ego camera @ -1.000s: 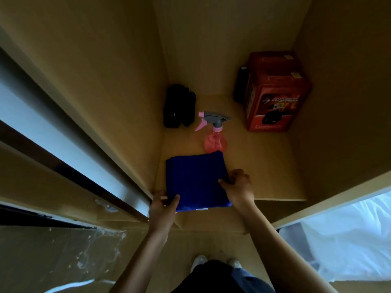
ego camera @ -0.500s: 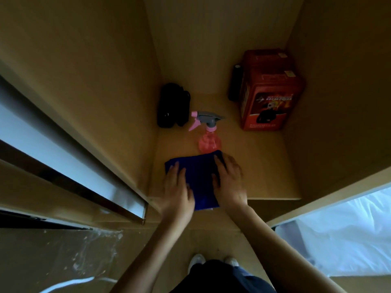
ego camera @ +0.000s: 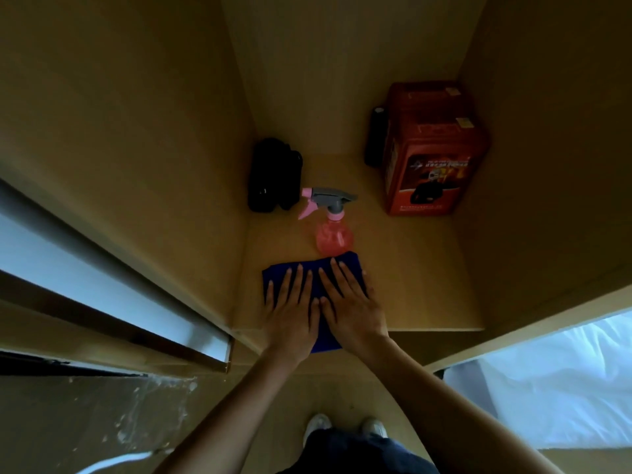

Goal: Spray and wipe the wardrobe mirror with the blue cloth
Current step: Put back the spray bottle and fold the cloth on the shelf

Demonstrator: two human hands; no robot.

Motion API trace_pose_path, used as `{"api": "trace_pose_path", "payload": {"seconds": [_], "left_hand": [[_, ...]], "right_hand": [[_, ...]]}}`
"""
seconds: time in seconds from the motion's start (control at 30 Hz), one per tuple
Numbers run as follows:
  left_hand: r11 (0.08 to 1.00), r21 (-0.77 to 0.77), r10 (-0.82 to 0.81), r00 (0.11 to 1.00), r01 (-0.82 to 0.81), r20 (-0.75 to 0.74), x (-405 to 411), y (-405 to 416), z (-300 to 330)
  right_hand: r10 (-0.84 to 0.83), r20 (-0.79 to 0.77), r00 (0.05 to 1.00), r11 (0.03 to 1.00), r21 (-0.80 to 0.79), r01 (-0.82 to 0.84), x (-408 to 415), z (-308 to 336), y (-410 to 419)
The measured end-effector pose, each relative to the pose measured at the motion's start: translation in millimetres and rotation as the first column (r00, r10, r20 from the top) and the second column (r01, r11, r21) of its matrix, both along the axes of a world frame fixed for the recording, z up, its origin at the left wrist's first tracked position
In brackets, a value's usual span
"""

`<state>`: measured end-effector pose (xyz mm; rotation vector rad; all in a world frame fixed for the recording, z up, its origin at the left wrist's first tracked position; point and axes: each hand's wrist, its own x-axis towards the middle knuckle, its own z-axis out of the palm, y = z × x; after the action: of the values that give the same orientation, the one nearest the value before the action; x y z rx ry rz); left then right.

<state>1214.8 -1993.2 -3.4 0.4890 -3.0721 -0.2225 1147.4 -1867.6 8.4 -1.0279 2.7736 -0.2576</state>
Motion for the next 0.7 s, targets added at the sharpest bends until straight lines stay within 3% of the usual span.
{"api": "trace_pose_path", "payload": {"seconds": [0.2, 0.27, 0.3, 0.37, 0.47, 0.53, 0.63, 0.7], "left_hand": [[0.997, 0.036, -0.073, 0.997, 0.072, 0.033, -12.6, 13.2, 0.7], [0.993, 0.118, -0.001, 0.999, 0.005, -0.036, -19.2, 9.6, 9.3], [0.978, 0.185, 0.115, 0.989, -0.097, -0.089, -22.5, 4.1, 13.7], [0.862, 0.403, 0.376, 0.921, -0.307, -0.103, -31.3, -13.0, 23.7], [0.718, 0.612, 0.452, 0.891, -0.332, -0.046, -45.5, -33.2, 32.9], [0.625, 0.695, 0.462, 0.886, -0.355, 0.036, -52.6, -38.3, 38.0], [0.396, 0.828, 0.441, 0.873, -0.397, 0.207, -56.6, -39.6, 49.5], [0.352, 0.86, 0.404, 0.889, -0.369, 0.216, -51.3, -41.2, 58.6]], "right_hand": [[-0.05, 0.057, 0.997, 0.998, -0.031, 0.051, -6.9, 1.2, 19.7], [-0.076, 0.08, 0.994, 0.981, -0.172, 0.089, -14.1, 7.2, 27.4], [-0.142, 0.078, 0.987, 0.946, -0.282, 0.158, -19.2, 10.5, 30.5], [-0.344, 0.182, 0.921, 0.827, -0.405, 0.389, -34.2, 19.1, 31.3], [-0.436, 0.491, 0.754, 0.718, -0.317, 0.62, -65.2, 19.6, 18.5], [-0.393, 0.63, 0.669, 0.714, -0.249, 0.654, -78.7, 14.1, 13.3], [-0.207, 0.858, 0.471, 0.588, -0.275, 0.761, -81.8, 21.8, 16.3], [-0.065, 0.898, 0.434, 0.532, -0.337, 0.777, -76.9, 33.3, 26.7]]}}
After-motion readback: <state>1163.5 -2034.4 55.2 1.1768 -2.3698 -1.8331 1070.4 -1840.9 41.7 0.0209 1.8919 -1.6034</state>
